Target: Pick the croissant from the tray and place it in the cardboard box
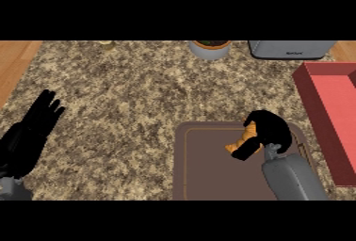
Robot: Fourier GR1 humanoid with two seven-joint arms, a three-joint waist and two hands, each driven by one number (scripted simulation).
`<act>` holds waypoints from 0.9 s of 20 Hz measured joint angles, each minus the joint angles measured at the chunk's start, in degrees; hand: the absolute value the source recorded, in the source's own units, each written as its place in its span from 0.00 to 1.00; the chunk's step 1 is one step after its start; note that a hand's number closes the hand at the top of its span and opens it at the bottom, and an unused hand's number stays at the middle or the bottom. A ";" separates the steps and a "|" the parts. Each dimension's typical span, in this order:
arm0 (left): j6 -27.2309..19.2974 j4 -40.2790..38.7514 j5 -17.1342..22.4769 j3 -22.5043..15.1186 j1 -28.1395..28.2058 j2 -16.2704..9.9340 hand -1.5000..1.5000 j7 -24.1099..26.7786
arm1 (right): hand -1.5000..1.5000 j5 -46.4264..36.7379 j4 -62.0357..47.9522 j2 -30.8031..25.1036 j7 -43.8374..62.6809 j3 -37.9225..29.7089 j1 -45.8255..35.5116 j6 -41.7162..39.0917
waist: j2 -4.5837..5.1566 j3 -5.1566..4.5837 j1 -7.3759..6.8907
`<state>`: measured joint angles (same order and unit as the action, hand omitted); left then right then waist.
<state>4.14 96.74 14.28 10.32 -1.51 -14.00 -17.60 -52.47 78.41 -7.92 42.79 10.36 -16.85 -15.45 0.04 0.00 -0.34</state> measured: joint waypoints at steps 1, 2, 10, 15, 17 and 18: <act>0.06 -0.49 -0.09 -0.11 -0.48 0.06 0.50 0.01 | 1.00 0.28 -3.36 -0.53 -0.88 -1.92 -2.48 0.82 | 0.10 0.01 -0.19; 0.09 -0.63 -0.10 -0.16 -0.62 0.18 0.50 0.12 | 1.00 0.69 -6.51 -1.11 -1.24 -3.86 -5.28 1.05 | 0.18 0.02 -0.40; 0.70 -2.78 -0.54 0.11 -2.10 0.15 0.50 1.08 | 1.00 -3.05 -26.84 -4.12 -1.89 -10.25 -23.10 8.38 | 0.36 0.02 -1.00; 0.01 -1.85 -1.45 -0.55 -1.39 1.14 0.50 0.83 | 1.00 -5.80 -27.84 -4.89 -1.77 -9.87 -28.28 11.38 | 0.12 0.01 -0.58; 0.28 -2.21 -1.27 -0.04 -1.22 0.80 0.50 0.95 | 1.00 -7.15 -25.76 -5.42 -0.59 -9.26 -30.37 11.75 | 0.00 0.00 -0.33; 0.11 -1.81 -1.55 -0.33 -0.89 1.07 0.50 0.93 | 1.00 -8.05 -24.36 -5.34 0.76 -8.78 -31.18 11.89 | -0.09 -0.01 -0.20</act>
<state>4.25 94.93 12.73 9.99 -2.40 -12.93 -16.67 -60.52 54.05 -13.26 43.55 1.59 -48.03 -3.56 -0.05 -0.01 -0.53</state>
